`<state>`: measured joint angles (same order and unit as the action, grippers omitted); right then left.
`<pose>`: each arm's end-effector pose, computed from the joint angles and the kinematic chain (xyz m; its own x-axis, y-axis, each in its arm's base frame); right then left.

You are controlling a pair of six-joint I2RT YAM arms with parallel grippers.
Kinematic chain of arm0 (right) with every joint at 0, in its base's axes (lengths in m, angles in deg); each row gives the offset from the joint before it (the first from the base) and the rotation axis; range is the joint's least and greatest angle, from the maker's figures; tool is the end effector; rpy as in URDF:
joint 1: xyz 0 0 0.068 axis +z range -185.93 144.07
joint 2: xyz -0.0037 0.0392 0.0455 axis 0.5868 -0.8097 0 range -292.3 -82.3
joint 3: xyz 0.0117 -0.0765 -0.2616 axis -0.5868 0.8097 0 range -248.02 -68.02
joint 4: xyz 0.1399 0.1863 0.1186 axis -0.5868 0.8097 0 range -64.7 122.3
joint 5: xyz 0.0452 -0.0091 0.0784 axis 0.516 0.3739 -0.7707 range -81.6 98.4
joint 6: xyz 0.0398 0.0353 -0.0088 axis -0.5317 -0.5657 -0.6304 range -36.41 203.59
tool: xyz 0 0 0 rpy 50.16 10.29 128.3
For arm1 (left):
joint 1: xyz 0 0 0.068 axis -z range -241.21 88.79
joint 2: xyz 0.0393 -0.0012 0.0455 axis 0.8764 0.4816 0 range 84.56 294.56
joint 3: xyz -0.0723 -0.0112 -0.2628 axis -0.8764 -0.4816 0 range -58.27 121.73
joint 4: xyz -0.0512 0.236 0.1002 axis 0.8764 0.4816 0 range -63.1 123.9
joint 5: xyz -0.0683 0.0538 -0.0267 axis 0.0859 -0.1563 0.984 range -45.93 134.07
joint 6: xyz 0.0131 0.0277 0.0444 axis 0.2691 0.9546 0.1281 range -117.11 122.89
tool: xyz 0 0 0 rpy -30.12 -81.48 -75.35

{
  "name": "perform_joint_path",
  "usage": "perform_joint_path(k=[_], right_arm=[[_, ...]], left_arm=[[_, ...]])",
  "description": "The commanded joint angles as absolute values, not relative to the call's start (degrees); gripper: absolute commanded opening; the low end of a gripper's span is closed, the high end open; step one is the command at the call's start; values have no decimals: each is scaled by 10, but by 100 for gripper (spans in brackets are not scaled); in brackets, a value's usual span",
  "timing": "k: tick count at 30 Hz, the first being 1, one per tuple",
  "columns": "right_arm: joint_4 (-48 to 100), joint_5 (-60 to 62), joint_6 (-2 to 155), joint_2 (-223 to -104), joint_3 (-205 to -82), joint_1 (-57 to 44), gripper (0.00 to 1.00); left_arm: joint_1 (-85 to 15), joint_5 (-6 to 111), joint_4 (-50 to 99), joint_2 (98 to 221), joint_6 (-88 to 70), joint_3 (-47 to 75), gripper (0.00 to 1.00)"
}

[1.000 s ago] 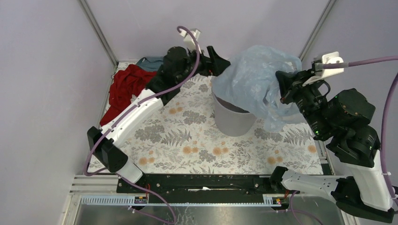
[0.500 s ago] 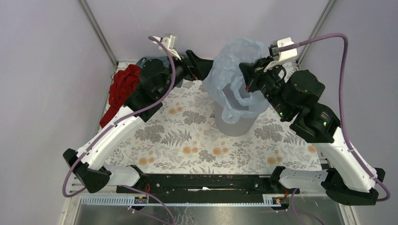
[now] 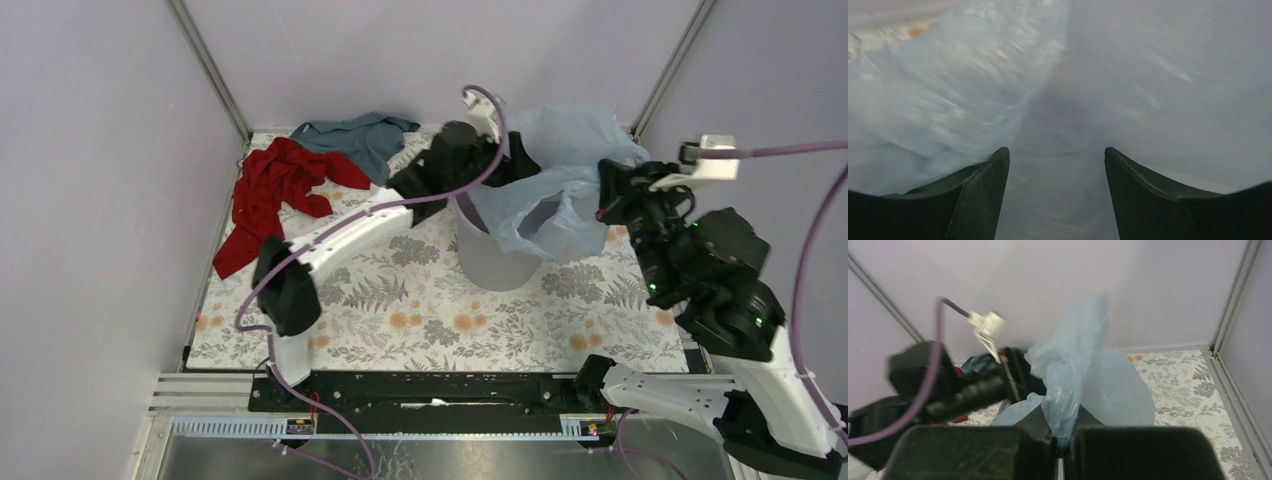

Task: Put the trash bags into the trash bin

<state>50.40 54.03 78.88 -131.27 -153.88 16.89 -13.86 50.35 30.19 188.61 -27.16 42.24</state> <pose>0.0828 0.0671 0.5280 0.1121 0.2427 -0.9636 -0.1439 0.9635 0.2259 0.2959 -0.3270 0.4014 -0.4727 -0.2214 -0.8530 0.6562 0.5577 -0.5084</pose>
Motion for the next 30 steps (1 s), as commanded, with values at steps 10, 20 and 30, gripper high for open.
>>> perform_joint_path(k=[10,20,30], right_arm=[[464,500,814,-1313,-1445,167,0],[406,455,873,-1432,-1500,123,0],[422,257,721,-1483,-1484,-2,0]], left_arm=[[-85,410,353,1897,-267,359,66],[-86,357,414,1844,-249,377,72],[-87,287,397,1747,-287,223,75]])
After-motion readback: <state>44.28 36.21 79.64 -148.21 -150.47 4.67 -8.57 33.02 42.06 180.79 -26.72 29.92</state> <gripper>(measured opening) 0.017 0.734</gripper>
